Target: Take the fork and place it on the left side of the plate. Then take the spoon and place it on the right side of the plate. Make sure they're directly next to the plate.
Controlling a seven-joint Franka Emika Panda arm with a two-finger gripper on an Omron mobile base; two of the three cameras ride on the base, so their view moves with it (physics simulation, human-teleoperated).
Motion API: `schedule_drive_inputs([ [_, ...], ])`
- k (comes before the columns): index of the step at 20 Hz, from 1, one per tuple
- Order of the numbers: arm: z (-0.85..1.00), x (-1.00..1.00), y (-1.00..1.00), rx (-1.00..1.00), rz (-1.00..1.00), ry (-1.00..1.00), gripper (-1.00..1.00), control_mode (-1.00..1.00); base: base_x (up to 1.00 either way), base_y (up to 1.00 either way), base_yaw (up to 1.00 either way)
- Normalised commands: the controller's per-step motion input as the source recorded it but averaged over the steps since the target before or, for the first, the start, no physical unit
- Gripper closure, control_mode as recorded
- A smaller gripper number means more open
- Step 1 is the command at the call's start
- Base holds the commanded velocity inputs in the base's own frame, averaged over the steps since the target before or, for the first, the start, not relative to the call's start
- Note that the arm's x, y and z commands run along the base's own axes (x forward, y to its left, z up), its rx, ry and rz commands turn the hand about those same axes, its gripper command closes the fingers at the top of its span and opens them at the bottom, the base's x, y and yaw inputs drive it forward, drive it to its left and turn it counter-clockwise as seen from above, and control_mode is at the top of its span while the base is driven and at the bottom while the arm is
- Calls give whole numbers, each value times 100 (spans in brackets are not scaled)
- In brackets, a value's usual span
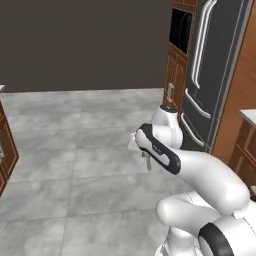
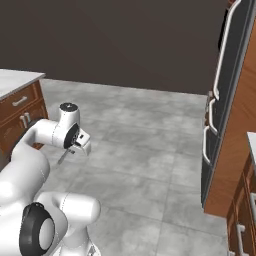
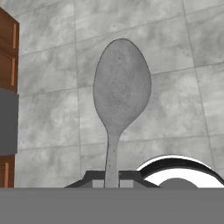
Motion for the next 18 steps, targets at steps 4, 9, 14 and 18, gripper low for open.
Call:
schedule_drive_inputs([
  [4, 0, 0, 0, 0, 0, 0, 100, 100, 100, 0, 6],
  [9, 0, 0, 0, 0, 0, 0, 100, 100, 100, 7, 12],
  [14, 0, 0, 0, 0, 0, 0, 100, 100, 100, 17, 15],
  [18, 0, 0, 0, 0, 0, 0, 100, 100, 100, 5, 13],
])
